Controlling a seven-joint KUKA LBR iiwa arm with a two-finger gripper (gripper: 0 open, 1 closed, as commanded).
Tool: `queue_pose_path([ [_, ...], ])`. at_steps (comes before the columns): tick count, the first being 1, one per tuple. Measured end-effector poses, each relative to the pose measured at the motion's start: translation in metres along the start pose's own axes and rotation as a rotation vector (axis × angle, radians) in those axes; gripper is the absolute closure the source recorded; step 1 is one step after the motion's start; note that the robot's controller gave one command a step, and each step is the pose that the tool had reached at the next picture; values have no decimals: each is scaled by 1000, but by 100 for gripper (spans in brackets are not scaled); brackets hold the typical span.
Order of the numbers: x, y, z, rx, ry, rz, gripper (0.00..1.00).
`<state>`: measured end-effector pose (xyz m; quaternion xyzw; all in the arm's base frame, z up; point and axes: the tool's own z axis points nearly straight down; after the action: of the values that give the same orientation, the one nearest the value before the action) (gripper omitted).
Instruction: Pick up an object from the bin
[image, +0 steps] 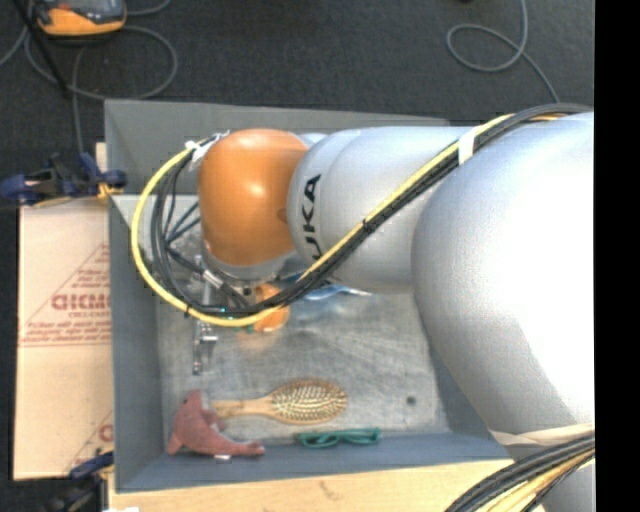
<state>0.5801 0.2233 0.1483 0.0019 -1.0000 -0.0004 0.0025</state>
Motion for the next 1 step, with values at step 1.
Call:
queue_pose_path([
  [1, -2, -1, -5, -2, -8, 3, 0],
])
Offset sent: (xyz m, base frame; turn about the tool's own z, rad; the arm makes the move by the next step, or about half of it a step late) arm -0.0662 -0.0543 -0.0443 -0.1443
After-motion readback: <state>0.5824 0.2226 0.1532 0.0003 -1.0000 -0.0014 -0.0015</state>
